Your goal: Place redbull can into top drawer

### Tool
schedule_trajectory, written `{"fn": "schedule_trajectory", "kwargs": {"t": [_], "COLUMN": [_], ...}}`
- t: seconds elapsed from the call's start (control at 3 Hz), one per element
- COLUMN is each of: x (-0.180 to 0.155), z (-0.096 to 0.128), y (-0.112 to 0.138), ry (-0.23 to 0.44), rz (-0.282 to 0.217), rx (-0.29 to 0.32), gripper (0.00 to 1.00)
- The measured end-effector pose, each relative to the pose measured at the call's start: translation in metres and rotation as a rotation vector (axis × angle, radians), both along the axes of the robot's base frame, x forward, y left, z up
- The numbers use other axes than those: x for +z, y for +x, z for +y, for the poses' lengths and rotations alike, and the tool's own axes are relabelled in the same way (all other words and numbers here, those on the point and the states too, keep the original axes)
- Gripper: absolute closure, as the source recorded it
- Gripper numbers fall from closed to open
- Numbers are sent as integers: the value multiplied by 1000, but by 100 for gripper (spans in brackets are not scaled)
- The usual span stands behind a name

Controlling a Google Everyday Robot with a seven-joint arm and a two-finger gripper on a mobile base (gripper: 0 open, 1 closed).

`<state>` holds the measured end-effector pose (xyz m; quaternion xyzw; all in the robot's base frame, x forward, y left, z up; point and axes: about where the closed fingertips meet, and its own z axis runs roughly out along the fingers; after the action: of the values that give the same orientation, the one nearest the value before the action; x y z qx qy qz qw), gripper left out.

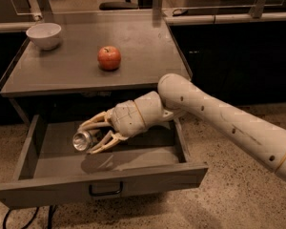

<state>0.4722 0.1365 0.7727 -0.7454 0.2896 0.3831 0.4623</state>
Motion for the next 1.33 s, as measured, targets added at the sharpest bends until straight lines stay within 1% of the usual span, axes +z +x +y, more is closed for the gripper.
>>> {"fn": "schedule_trajectory", "kwargs": {"t": [0.33, 0.67, 1.0, 1.33], "x": [3, -3, -24, -23], "z": [-2, -9, -27, -32], "y": [0, 2, -1, 1], "ry": [-4, -128, -389, -425], "rz": [-6, -4, 0, 34], "rx": [-4, -55, -131, -169], "gripper": [100, 100, 100, 100]}}
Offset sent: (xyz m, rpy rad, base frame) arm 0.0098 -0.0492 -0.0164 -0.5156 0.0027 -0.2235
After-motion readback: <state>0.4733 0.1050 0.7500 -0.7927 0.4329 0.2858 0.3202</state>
